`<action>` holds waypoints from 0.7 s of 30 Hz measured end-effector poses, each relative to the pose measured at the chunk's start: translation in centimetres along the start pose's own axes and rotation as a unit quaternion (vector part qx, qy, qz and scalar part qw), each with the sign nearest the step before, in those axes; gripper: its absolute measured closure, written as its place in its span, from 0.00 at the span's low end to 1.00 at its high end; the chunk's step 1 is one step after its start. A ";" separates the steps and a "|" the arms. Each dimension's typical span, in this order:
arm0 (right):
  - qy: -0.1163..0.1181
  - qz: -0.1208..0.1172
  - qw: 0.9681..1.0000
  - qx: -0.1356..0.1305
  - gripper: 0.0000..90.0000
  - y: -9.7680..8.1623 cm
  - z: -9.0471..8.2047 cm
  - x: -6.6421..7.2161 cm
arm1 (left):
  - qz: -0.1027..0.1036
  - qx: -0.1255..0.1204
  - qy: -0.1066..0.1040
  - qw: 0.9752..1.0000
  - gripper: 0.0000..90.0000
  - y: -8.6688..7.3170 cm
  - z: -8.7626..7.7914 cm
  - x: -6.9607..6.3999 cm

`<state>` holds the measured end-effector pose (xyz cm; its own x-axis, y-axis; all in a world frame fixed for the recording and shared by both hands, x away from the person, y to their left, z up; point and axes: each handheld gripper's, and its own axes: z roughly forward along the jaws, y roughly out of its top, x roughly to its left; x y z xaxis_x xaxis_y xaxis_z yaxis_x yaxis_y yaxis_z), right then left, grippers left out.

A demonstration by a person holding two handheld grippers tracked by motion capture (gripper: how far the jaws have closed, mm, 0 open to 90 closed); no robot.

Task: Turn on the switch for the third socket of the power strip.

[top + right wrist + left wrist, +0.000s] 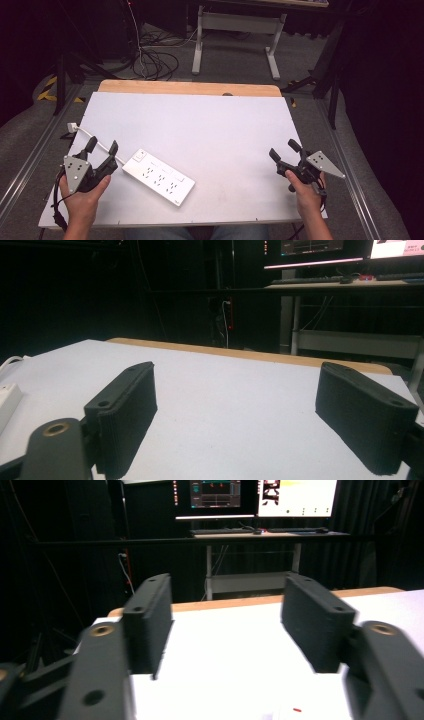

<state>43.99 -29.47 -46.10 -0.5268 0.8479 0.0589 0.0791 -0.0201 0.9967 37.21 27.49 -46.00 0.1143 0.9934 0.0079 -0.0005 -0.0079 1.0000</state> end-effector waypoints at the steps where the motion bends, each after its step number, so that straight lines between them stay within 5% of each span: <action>1: 0.000 -0.001 1.000 0.000 0.19 0.0 0.0 0.0 | -0.007 0.001 0.004 1.000 0.32 0.0 0.0 0.1; 8: 0.000 -0.001 1.000 -0.001 0.19 0.0 0.0 0.0 | -0.021 -0.007 0.010 1.000 0.08 -0.1 -0.1 0.3; 21: -0.005 0.000 1.000 -0.002 0.16 0.0 0.0 0.0 | -0.012 -0.006 -0.006 1.000 0.06 -0.3 -0.1 0.3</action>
<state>43.98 -29.50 -46.09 -0.5177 0.8536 0.0576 0.0760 -0.0211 0.9969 37.11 27.82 -46.25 0.1265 0.9918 -0.0169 -0.0091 0.0182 0.9998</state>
